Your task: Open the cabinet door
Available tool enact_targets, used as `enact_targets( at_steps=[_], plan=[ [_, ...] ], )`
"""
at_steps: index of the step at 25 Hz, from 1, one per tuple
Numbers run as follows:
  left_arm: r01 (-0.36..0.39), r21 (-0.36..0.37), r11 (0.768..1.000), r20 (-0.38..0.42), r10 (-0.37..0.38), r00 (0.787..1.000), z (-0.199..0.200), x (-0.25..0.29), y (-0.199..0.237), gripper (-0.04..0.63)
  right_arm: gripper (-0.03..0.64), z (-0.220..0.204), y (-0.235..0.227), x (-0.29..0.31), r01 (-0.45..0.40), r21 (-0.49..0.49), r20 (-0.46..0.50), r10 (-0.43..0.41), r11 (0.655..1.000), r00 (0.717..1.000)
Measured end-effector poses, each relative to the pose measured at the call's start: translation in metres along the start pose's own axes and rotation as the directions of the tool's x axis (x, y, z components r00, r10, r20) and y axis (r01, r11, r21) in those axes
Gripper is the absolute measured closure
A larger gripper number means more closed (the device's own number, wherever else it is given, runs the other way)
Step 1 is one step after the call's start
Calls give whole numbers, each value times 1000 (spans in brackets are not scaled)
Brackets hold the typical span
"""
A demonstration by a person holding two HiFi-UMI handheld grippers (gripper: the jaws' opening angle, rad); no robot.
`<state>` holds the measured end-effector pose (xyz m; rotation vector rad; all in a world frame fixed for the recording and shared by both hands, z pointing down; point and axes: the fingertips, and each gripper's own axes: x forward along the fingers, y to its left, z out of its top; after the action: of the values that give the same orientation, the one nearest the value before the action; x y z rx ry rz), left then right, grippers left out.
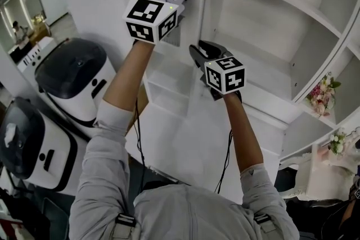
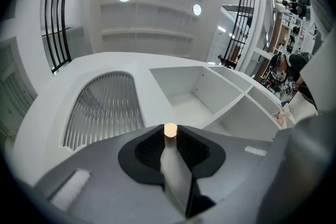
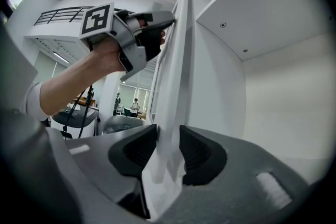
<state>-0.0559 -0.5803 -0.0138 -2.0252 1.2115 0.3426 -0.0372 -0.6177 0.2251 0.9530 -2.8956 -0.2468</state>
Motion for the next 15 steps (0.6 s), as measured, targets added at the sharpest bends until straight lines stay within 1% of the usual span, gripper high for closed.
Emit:
enact_targets(
  at_steps=[2,4,8,15],
  plan=[
    [18,-9,1000,5,-18,1000,1,-4,-1,505,483,-4,5,0,-15,24,-1,15,1000,1000],
    [41,-12,999,10,-41,999,3,-7,-1,505,522,-4,11,0,-13,26,-3,13,1000,1000],
    [81,-17,997,20,-80,997,7,-15,0,505,525,-3,21,-2,14,21,-27,-13,1000,1000],
    [132,-15,991,53,-131,990,28,-45,4,505,534,3,57,-12,66,39,-21,-65,997,998]
  ],
)
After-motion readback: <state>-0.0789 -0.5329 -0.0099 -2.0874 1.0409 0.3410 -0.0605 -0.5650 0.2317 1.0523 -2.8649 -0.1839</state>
